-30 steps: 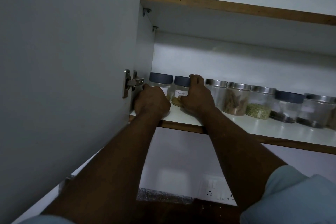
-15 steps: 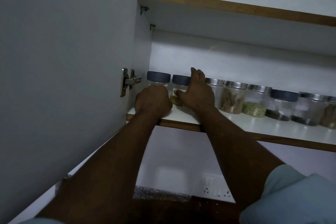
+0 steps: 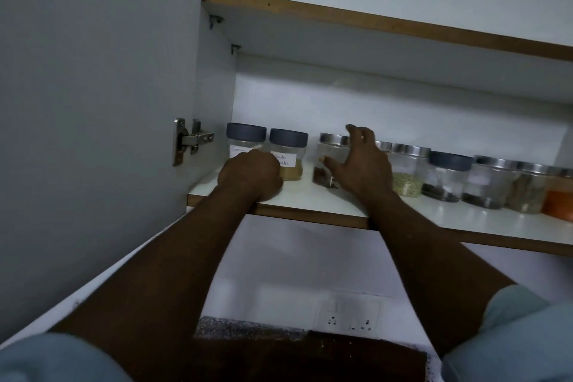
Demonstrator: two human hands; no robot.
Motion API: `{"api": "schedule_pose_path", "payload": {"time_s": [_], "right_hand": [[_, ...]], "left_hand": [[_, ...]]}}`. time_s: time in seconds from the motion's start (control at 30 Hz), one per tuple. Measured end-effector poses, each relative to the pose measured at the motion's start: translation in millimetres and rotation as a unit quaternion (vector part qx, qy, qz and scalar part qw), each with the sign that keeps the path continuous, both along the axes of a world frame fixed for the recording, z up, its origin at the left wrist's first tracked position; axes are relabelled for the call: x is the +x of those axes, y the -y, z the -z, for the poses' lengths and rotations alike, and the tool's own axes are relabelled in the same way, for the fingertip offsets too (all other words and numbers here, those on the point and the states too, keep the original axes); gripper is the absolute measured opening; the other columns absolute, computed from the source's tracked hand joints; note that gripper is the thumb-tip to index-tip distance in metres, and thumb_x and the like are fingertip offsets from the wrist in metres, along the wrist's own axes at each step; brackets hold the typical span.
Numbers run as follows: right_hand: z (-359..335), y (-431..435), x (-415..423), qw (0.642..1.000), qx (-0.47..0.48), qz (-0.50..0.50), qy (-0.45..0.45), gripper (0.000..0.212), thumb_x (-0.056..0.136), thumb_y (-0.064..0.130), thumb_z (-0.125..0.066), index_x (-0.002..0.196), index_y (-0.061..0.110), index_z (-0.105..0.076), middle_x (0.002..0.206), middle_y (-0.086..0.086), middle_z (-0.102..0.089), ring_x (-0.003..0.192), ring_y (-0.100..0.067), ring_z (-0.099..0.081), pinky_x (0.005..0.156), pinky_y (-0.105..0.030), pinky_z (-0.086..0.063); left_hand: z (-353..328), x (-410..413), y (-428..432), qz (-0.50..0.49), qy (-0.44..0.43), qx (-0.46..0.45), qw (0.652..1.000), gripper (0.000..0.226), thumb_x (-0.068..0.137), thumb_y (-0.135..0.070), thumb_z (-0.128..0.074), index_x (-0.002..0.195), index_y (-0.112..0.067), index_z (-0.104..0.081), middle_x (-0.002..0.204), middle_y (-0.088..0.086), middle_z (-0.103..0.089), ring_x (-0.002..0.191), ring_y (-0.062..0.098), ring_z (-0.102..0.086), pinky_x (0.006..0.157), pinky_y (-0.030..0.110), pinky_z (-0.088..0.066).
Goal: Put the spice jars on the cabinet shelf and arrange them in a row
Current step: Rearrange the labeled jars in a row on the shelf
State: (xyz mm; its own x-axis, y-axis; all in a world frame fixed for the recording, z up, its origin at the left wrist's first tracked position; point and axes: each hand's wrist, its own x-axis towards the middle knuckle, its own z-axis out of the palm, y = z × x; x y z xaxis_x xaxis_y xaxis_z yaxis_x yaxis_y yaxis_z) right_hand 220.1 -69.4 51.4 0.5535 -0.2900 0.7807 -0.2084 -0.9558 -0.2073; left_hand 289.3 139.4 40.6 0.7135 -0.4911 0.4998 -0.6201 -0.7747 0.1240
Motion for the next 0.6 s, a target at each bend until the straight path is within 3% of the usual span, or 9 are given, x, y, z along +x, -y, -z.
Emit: {"api": "schedule_pose_path", "payload": {"time_s": [0.1,0.3,0.47,0.6], "right_hand": [[3,-2,9,0.999,0.0,-0.011,-0.034,0.097,0.078,0.064,-0.075,0.153,0.02,-0.033,0.157,-0.009,-0.034,0.132,-0.034,-0.049,0.101,-0.048,-0.051],[-14,11,18,0.998,-0.044,0.0,-0.035,0.078,0.073,0.071,-0.074,0.122,0.018,-0.046,0.117,-0.011,-0.056,0.099,-0.033,-0.061,0.077,-0.037,-0.051],[-7,8,30,0.998,-0.044,0.025,-0.036,0.091,0.067,0.078,-0.073,0.128,0.018,-0.041,0.123,-0.011,-0.054,0.104,-0.034,-0.06,0.077,-0.039,-0.052],[-6,14,31,1.0,-0.016,-0.005,-0.017,0.079,0.073,0.064,-0.076,0.13,0.02,-0.046,0.126,-0.013,-0.051,0.109,-0.035,-0.058,0.08,-0.038,-0.051]], "left_hand": [[2,-11,25,0.032,0.009,0.008,0.999,0.029,0.092,-0.042,-0.057,0.106,-0.021,-0.073,0.101,0.005,-0.071,0.092,0.024,-0.065,0.084,0.042,-0.057],[4,-11,51,0.046,-0.008,0.002,0.999,0.032,0.092,-0.044,-0.056,0.105,-0.019,-0.072,0.104,0.006,-0.071,0.097,0.025,-0.066,0.086,0.043,-0.056],[6,-4,52,0.047,0.004,-0.009,0.999,0.031,0.092,-0.045,-0.057,0.101,-0.019,-0.072,0.099,0.004,-0.071,0.092,0.022,-0.065,0.079,0.038,-0.055],[8,-1,53,0.029,0.013,-0.021,0.999,0.038,0.088,-0.05,-0.061,0.105,-0.018,-0.072,0.102,0.005,-0.071,0.095,0.024,-0.066,0.082,0.038,-0.056]]}}
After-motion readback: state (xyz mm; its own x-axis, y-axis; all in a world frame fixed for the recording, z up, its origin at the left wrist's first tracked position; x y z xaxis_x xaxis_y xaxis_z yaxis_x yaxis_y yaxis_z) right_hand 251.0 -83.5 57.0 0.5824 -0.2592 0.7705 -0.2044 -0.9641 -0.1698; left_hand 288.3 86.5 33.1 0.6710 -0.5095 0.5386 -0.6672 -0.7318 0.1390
